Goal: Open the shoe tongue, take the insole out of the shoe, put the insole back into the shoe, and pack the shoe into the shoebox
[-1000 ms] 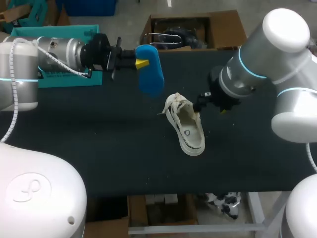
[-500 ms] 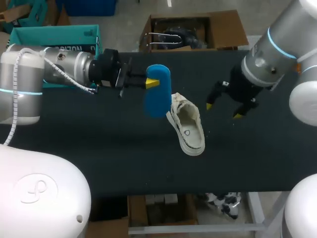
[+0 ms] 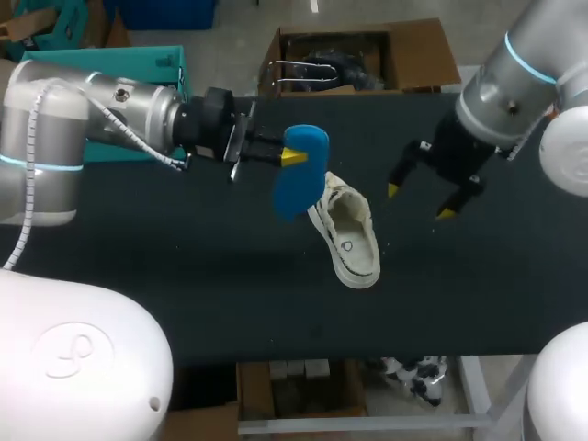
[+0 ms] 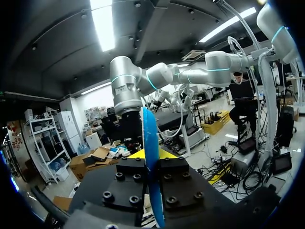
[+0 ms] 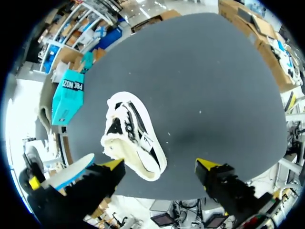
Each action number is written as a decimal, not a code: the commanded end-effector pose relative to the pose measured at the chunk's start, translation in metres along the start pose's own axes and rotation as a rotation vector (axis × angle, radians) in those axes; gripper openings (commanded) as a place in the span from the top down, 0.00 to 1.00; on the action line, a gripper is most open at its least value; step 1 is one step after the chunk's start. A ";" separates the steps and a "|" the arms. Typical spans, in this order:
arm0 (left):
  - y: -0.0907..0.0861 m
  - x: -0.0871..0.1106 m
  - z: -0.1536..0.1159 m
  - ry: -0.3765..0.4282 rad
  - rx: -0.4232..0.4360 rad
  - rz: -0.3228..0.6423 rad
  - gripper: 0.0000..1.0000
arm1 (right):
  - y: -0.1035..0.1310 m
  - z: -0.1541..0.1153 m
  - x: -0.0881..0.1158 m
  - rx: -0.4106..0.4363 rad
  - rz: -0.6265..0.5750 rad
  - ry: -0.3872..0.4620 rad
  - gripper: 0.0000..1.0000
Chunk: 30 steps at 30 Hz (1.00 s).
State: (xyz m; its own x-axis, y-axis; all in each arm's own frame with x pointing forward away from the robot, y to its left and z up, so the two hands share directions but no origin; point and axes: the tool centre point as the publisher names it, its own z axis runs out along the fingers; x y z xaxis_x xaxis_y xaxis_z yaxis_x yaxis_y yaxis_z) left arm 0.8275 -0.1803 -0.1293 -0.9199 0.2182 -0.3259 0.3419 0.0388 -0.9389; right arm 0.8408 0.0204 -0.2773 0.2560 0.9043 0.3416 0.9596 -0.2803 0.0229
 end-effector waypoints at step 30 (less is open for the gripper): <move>-0.028 0.037 0.035 -0.031 0.200 0.055 1.00 | -0.045 -0.004 -0.031 0.212 0.479 0.191 0.00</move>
State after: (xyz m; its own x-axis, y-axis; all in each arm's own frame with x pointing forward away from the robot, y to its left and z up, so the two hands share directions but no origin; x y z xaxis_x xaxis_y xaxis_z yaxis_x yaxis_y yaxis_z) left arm 0.7774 -0.2149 -0.1169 -0.8655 0.2282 -0.4458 0.4281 -0.1248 -0.8951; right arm 0.7887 0.0029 -0.2864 0.6590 0.6112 0.4384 0.7518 -0.5528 -0.3594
